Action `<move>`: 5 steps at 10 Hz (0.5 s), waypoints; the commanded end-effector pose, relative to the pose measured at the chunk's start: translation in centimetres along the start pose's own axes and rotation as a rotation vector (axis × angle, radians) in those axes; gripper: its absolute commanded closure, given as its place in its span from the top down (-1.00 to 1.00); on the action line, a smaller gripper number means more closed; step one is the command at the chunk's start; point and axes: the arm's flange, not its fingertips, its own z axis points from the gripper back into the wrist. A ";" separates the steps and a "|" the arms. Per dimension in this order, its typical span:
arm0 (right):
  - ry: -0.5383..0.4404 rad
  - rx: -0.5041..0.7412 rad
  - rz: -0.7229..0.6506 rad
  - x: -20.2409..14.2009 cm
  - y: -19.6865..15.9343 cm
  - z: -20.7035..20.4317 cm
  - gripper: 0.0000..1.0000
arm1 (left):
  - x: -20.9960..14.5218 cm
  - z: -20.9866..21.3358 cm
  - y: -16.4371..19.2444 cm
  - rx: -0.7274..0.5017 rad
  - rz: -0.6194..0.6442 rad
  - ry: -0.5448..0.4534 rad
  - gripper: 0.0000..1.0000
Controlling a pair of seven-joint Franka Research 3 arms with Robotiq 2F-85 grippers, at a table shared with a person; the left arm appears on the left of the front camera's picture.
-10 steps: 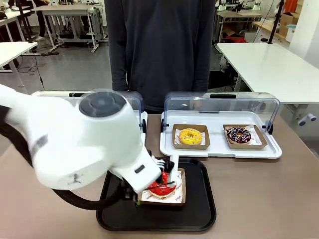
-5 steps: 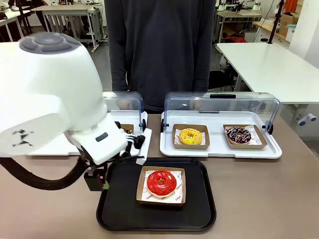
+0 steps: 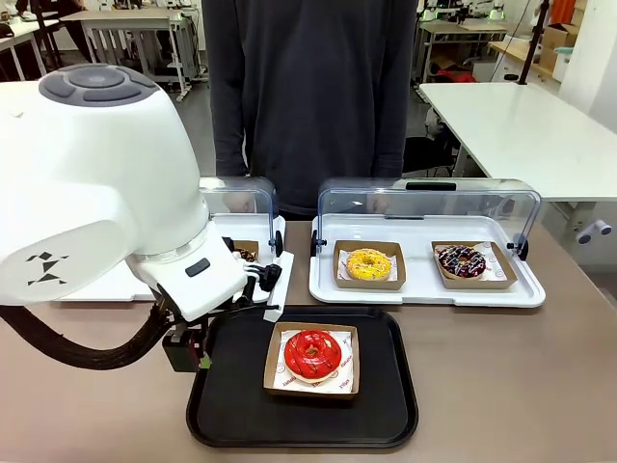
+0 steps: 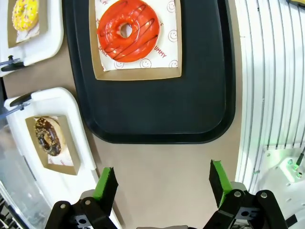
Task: Move the first donut from the left to the tray.
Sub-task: Pick up the Paper togo box containing the Donut indicated by the person and place it on the Handle tray.
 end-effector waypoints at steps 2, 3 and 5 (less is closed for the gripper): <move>-0.030 -0.001 0.021 0.3 -0.2 -0.1 1.00 | 0.4 -0.1 -0.1 0.008 0.011 -0.006 1.00; -0.030 -0.001 0.021 0.3 -0.2 -0.1 1.00 | 0.4 -0.1 -0.1 0.008 0.011 -0.006 1.00; -0.030 -0.001 0.021 0.3 -0.2 -0.1 1.00 | 0.4 -0.1 -0.1 0.008 0.011 -0.006 1.00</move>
